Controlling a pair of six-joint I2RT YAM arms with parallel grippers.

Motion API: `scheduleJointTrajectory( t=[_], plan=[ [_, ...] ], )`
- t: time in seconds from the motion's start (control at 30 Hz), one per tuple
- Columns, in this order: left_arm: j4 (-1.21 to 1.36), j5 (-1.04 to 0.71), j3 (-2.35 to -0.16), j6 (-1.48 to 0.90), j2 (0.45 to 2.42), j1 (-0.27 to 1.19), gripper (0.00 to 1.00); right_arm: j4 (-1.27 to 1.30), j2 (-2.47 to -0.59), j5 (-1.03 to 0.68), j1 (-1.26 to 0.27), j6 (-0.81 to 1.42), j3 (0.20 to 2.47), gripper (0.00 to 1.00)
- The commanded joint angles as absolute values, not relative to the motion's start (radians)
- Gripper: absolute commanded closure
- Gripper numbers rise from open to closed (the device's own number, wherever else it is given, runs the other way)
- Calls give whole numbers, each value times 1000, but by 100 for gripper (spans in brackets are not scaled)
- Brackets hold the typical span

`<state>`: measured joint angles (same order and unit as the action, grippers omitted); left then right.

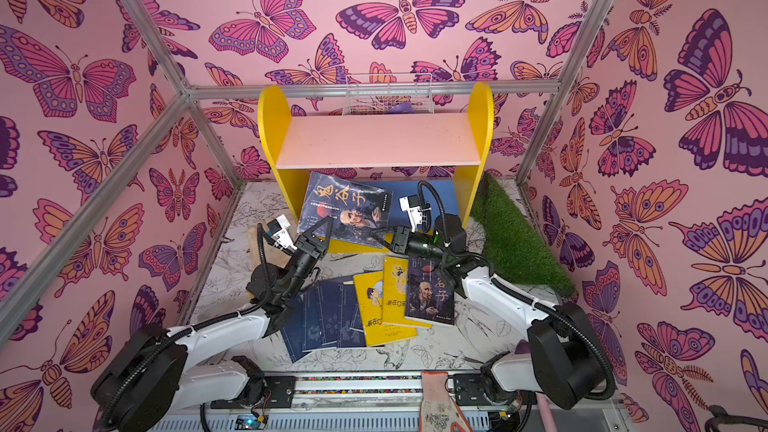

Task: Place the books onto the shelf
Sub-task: 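Lift the purple book with both grippers and tilt it toward the shelf, then lay the purple book on the blue shelf with right gripper while left withdraws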

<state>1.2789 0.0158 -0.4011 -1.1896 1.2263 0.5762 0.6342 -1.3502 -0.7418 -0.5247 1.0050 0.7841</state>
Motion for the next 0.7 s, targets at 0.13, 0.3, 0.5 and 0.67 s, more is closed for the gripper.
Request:
scheduleJointTrajectory(
  t=[0.13,0.3,0.5,0.67],
  plan=[
    [1068,130,-306,-1101,1045,578,51,580,-1364,-592,-538,949,871,100],
    [732,227,-297,-1012,819,568,21,607,-1431,-556,-537,952,922,100],
    [378,309,-318,-936,591,539,21,650,-1550,-590,-537,974,1014,100],
    [12,419,-387,-968,487,526,21,531,-1650,-604,-537,892,1123,100]
  ],
)
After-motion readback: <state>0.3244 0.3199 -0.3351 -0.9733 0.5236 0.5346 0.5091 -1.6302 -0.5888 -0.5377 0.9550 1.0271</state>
